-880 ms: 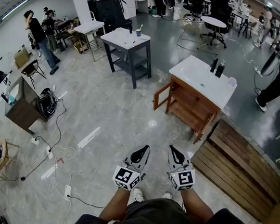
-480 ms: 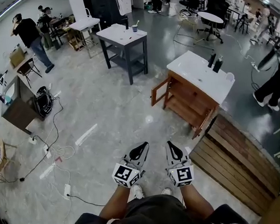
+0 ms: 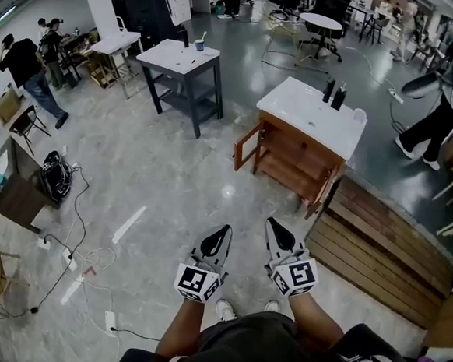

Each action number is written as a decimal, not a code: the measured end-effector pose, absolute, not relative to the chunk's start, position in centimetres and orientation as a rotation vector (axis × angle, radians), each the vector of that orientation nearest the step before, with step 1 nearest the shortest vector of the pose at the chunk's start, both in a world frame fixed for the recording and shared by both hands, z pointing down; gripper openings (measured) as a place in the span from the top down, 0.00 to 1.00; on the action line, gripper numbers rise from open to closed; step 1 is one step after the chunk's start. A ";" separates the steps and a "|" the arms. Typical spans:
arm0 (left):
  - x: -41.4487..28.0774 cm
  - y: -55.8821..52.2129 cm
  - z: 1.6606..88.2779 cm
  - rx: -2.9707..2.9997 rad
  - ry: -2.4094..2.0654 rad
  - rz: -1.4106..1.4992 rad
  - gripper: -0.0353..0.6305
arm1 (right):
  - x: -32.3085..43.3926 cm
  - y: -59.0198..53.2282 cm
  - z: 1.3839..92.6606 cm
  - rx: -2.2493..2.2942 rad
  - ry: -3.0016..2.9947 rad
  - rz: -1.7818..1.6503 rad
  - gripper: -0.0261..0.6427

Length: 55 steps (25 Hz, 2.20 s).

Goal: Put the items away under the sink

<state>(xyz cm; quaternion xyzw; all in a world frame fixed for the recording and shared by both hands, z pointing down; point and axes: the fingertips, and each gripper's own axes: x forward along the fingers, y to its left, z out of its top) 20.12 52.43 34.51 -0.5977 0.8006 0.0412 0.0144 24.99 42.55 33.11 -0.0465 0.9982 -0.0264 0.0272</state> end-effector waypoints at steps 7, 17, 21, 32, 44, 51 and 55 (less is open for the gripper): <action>18.5 52.7 33.8 -1.940 2.383 0.042 0.95 | 24.1 44.2 32.6 -0.226 3.100 0.001 0.92; 15.0 47.5 33.2 -1.988 2.341 0.077 0.95 | 21.0 39.5 33.3 -0.261 3.105 0.003 0.92; 12.8 43.7 33.3 -2.002 2.351 0.075 0.95 | 18.7 35.8 33.4 -0.263 3.102 -0.004 0.92; 9.0 32.2 32.5 -2.034 2.322 0.034 0.95 | 14.1 25.5 33.4 -0.219 3.096 -0.052 0.93; 4.6 26.7 33.4 -2.056 2.328 0.042 0.95 | 9.6 20.5 33.4 -0.166 3.086 -0.029 0.93; -1.3 23.3 34.1 -2.122 2.262 0.052 0.95 | 3.8 17.9 33.8 -0.226 3.089 -0.029 0.93; -5.5 21.5 33.4 -2.177 2.203 0.057 0.95 | -0.3 16.7 33.1 -0.307 3.082 0.066 0.93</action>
